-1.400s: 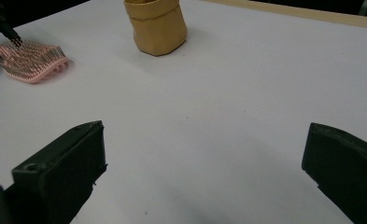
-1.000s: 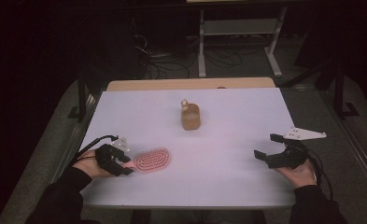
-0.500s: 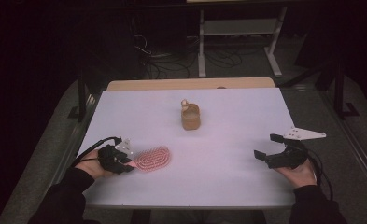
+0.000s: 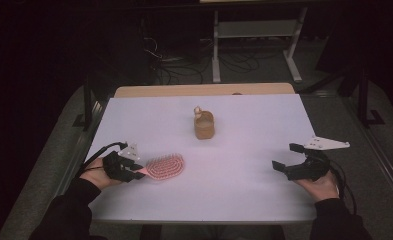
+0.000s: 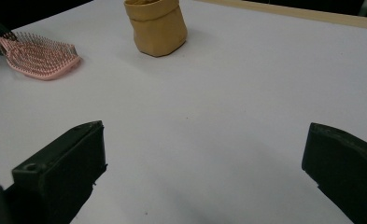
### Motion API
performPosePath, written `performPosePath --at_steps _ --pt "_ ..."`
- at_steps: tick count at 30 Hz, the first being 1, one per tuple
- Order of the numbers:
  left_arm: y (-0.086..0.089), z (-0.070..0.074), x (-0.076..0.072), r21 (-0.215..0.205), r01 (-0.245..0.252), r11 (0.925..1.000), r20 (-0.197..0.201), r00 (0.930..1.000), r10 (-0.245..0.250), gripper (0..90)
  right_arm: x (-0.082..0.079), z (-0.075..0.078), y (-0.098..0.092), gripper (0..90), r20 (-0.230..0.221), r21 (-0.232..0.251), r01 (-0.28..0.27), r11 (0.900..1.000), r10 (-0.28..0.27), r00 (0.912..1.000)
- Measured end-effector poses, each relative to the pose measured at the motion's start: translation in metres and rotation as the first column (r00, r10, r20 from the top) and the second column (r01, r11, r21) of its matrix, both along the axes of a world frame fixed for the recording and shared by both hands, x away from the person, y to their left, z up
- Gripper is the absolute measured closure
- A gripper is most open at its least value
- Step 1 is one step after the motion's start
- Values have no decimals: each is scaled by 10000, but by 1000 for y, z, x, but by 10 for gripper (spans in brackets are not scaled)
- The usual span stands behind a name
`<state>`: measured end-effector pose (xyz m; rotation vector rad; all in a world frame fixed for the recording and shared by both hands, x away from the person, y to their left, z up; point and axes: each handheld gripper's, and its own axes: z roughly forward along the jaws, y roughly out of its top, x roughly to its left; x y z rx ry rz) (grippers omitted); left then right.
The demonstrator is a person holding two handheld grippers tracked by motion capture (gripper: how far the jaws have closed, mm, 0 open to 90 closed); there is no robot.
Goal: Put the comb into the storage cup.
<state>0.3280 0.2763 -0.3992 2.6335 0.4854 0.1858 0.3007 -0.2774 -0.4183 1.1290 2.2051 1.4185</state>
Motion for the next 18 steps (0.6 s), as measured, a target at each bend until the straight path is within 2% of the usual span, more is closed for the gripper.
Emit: performPosePath --at_steps 10,18 --pt "1 13 1 -460 -87 9989 293 9995 101 697 0 0 0 0 -15 -3 -3 10000 3 10000" --pt "-8 26 1 -791 126 9968 757 9971 -66 697 0 0 0 0 0 -2 -3 10000 3 10000"
